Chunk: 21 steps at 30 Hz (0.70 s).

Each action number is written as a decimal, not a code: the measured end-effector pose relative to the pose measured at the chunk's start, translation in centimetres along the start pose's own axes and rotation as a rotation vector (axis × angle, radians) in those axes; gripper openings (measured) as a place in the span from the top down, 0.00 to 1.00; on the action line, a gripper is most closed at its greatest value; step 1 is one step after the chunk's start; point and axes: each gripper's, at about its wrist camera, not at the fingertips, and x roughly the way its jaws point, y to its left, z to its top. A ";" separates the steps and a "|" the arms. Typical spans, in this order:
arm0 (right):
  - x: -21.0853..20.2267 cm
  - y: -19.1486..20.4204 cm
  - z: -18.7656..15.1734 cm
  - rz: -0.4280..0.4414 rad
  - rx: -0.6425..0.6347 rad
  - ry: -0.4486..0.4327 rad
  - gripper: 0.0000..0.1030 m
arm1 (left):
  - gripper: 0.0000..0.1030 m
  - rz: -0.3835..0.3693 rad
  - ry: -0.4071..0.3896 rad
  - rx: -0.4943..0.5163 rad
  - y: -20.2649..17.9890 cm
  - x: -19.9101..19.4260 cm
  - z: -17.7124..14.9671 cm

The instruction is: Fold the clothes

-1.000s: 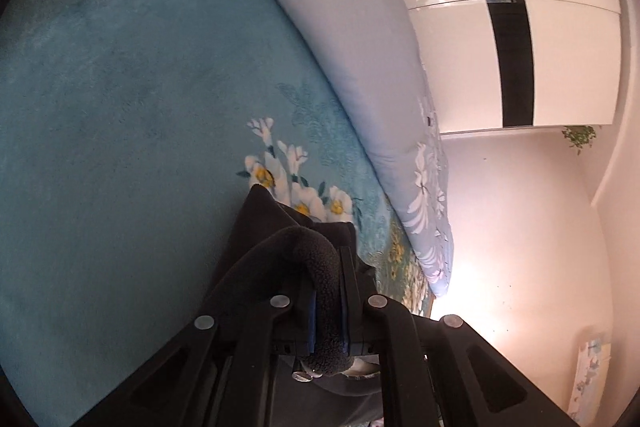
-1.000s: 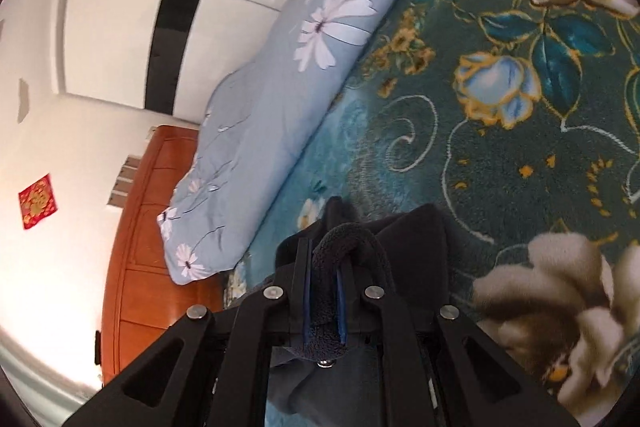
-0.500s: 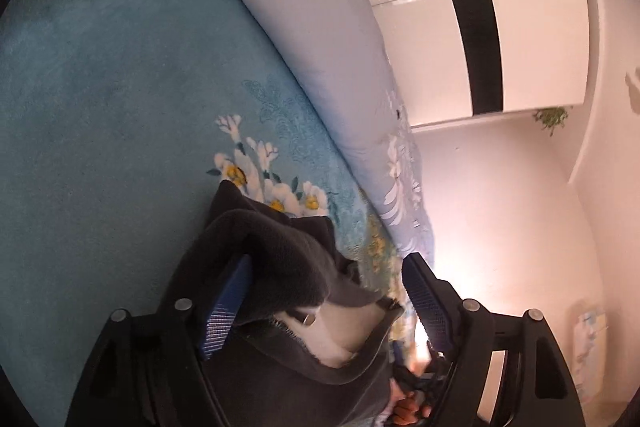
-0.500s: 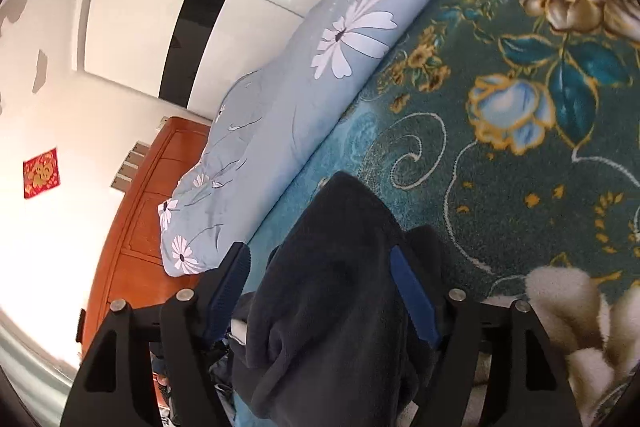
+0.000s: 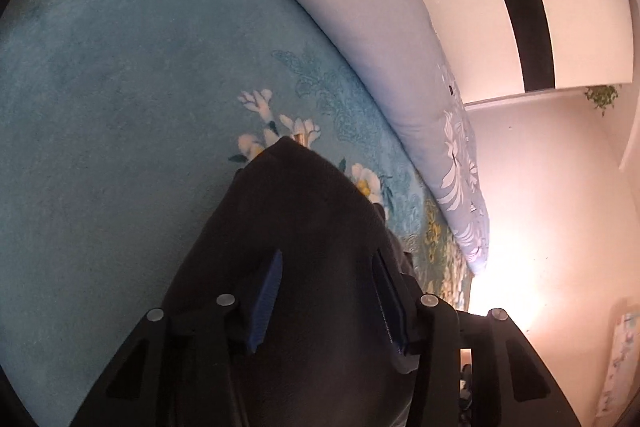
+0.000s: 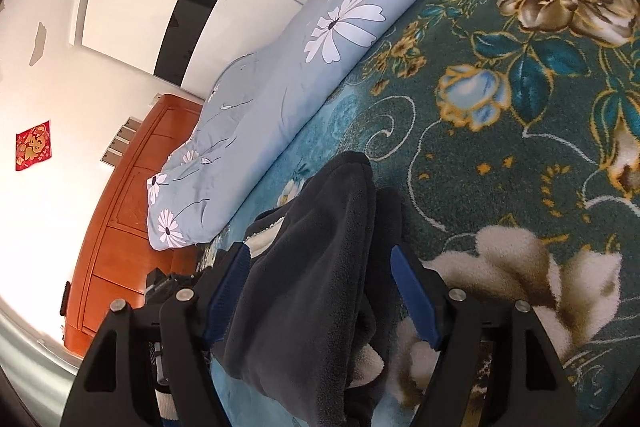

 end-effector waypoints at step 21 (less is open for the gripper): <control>1.6 -1.3 -0.9 -0.058 -0.018 0.081 0.28 | 0.86 0.538 0.090 0.002 -5.5 5.9 3.1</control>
